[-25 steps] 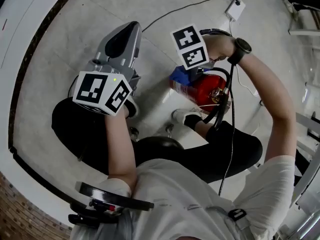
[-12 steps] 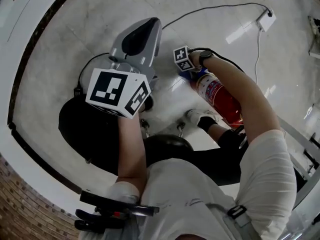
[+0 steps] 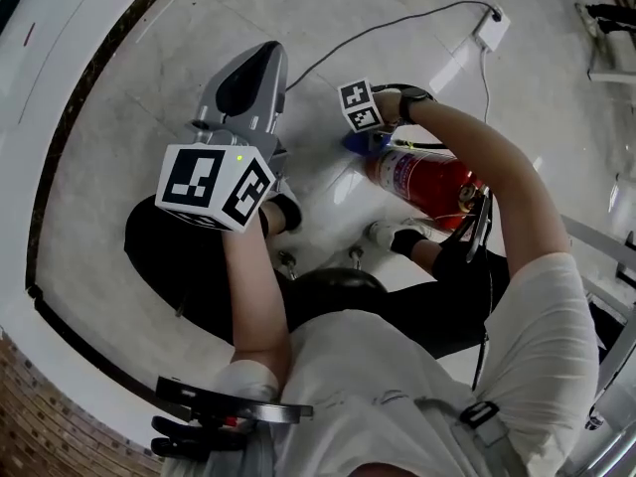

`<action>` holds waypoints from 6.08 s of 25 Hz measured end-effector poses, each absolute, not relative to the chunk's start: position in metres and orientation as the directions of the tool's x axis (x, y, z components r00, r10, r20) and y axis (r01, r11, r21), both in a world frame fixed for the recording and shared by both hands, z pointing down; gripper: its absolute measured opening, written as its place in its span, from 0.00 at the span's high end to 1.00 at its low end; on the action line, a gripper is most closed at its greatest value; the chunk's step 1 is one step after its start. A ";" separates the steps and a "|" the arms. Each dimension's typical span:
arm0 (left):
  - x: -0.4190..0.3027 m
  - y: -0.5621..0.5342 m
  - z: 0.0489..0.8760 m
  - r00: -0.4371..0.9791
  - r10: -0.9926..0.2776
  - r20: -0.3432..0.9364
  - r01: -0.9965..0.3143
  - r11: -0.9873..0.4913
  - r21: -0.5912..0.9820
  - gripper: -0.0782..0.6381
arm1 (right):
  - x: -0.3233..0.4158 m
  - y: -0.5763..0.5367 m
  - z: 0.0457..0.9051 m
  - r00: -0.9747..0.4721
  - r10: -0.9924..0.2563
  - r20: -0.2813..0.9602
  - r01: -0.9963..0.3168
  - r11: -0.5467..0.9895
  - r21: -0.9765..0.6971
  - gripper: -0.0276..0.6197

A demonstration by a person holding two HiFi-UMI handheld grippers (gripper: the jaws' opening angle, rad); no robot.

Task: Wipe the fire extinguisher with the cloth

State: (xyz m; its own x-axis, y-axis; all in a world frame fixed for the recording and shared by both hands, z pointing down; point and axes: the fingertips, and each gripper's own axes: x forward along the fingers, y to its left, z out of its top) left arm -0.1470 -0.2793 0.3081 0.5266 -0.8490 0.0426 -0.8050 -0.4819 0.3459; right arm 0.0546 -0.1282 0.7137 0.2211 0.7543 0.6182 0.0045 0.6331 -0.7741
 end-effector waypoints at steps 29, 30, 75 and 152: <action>-0.158 -0.246 0.294 0.533 -0.846 -0.029 -0.774 -0.500 0.388 0.89 | 0.079 -0.112 0.445 0.034 0.968 0.249 -0.028 0.250 -0.968 0.84; -0.158 -0.246 0.294 0.534 -0.845 -0.030 -0.772 -0.501 0.390 0.89 | 0.075 -0.109 0.440 0.035 0.973 0.229 -0.002 0.229 -0.973 0.84; -0.185 -0.211 0.270 0.495 -0.867 -0.057 -0.793 -0.478 0.378 0.89 | 0.054 -0.029 0.691 0.654 0.558 0.510 0.216 0.509 -0.833 0.84; 0.035 0.240 0.210 0.663 -0.740 -0.113 -0.743 -0.669 0.025 0.89 | 0.116 0.256 0.238 -0.384 -0.920 -0.078 -0.923 0.383 0.025 0.84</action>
State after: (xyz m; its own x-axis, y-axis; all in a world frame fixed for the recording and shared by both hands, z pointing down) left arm 0.0354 0.2405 0.2104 0.6626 -0.7404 -0.1134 -0.7431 -0.6688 0.0246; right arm 0.1160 0.2561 0.2376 -0.3839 -0.9201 -0.0778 -0.9234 0.3831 0.0251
